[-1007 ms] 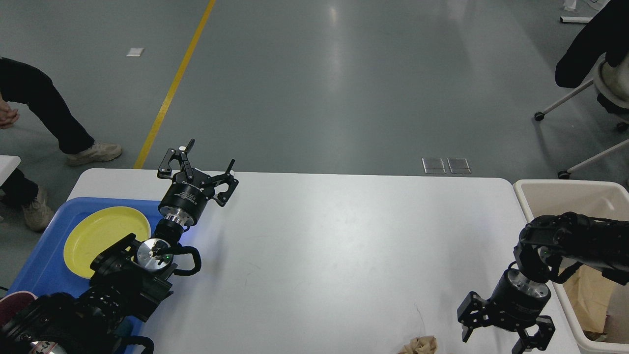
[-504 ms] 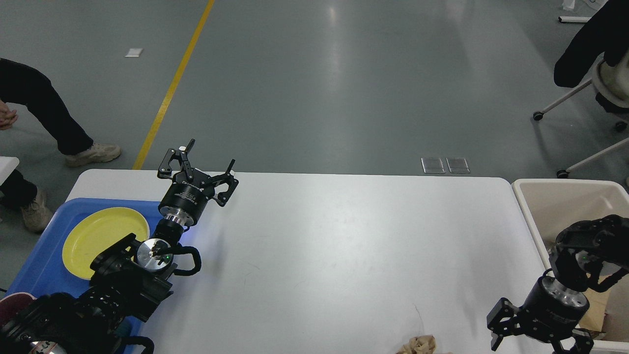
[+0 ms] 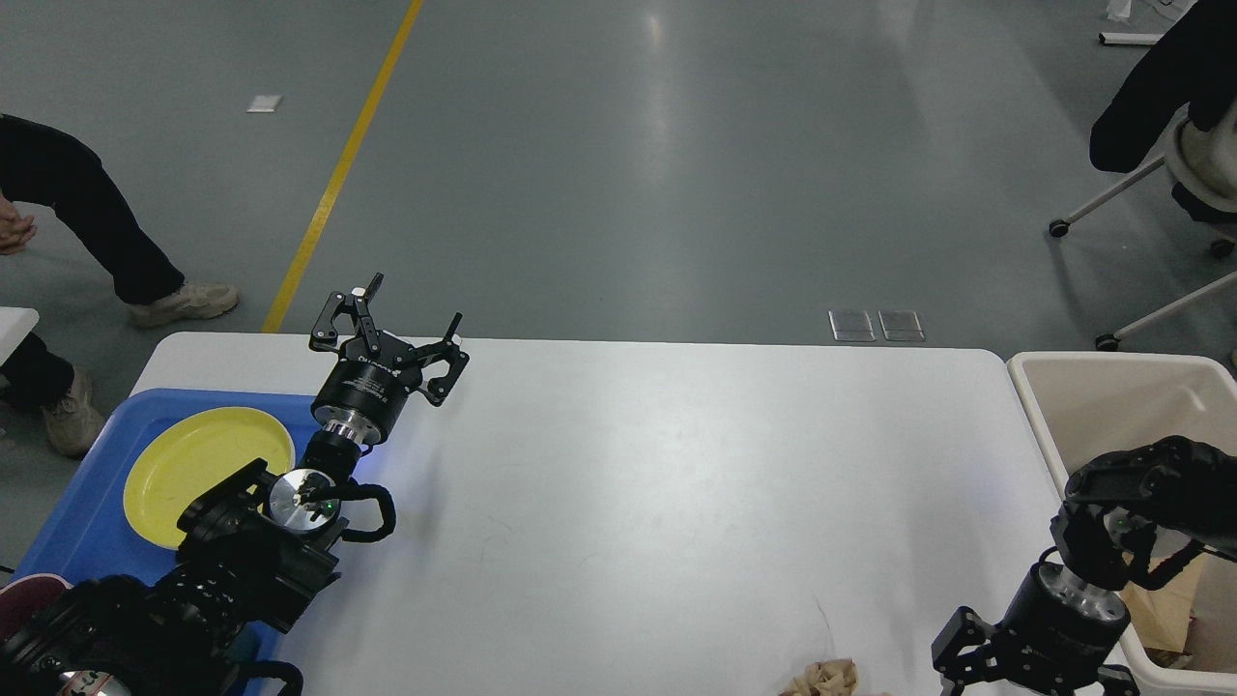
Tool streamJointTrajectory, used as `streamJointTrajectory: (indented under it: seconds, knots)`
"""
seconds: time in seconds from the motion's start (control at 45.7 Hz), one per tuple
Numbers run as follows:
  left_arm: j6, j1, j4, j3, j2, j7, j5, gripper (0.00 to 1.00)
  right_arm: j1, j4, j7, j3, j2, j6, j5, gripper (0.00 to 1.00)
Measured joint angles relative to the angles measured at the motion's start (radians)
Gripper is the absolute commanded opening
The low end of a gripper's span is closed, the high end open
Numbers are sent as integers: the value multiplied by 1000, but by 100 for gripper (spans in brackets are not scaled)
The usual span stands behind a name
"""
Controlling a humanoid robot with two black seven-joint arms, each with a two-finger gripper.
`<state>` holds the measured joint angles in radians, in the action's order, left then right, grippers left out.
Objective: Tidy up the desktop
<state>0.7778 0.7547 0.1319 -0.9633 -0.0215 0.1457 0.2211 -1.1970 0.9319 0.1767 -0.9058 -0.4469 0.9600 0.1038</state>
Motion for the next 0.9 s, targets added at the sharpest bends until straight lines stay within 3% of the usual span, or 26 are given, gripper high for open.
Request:
streamJointTrajectory:
  seconds: [0.285, 0.591, 0.898]
  knots:
    - [0, 0, 0, 0, 0, 0, 0, 97, -92, 56, -3, 5, 21, 0, -1, 100]
    - [0, 0, 0, 0, 0, 0, 0, 97, -51, 79, -6, 17, 112, 0, -3, 100]
    - [0, 0, 0, 0, 0, 0, -1, 97, -36, 66, -6, 29, 129, 0, -4, 100]
